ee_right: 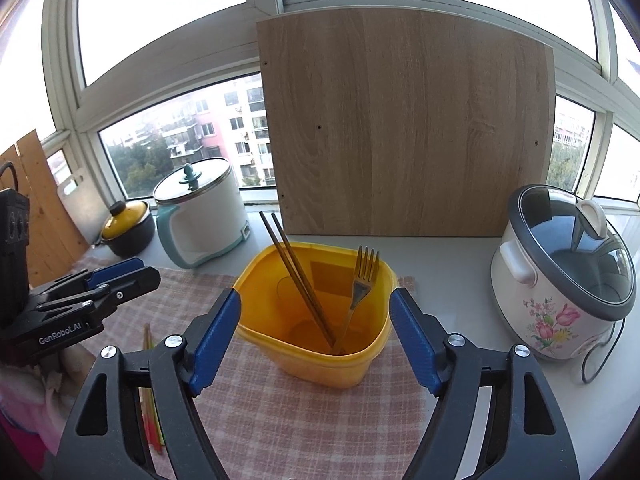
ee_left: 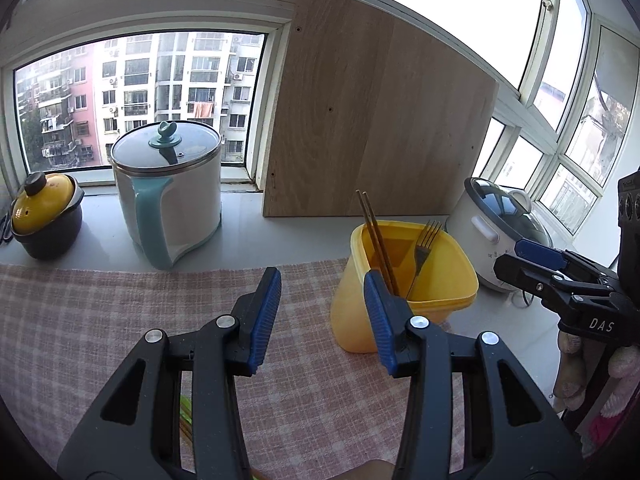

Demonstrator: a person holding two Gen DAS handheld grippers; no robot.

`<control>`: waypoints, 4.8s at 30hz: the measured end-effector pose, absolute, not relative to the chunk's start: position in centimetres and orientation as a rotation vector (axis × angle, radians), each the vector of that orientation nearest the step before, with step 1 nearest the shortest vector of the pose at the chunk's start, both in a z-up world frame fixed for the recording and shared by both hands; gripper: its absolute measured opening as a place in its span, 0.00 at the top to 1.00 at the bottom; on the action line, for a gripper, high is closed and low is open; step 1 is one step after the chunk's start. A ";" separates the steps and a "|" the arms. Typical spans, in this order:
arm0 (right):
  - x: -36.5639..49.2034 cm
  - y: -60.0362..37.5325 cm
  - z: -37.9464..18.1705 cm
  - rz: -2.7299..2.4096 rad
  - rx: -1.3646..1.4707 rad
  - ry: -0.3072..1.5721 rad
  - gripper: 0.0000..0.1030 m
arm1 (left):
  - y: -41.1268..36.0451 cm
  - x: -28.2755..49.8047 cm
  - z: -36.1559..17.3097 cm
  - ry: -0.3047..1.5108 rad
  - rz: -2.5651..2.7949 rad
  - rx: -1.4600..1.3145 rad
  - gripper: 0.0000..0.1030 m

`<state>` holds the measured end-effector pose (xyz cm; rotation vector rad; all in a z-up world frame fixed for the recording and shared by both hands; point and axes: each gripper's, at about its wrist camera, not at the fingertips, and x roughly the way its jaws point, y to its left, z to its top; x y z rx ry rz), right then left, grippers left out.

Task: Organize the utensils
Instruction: 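Withdraw both tools from the container toward the remaining utensils, then lower the right tool onto the chopstick pile and grasp a wooden chopstick, then grasp another wooden chopstick with the left tool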

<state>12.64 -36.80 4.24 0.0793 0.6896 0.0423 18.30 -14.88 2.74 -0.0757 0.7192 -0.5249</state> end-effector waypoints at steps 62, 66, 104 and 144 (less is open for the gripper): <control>21.1 -14.3 -13.1 0.649 -0.111 1.292 0.93 | 0.4 14.2 -10.5 1.078 -0.336 -0.134 0.69; 21.4 -14.4 -13.6 0.635 -0.103 1.305 0.94 | 0.2 14.5 -10.8 1.086 -0.341 -0.135 0.69; 22.0 -16.1 -14.2 0.525 -0.184 1.307 0.96 | -3.0 19.0 -13.1 1.164 -0.294 -0.074 0.80; 21.2 -17.7 -11.8 0.461 -0.172 1.222 0.96 | 0.0 19.0 -10.0 1.062 -0.293 -0.192 0.96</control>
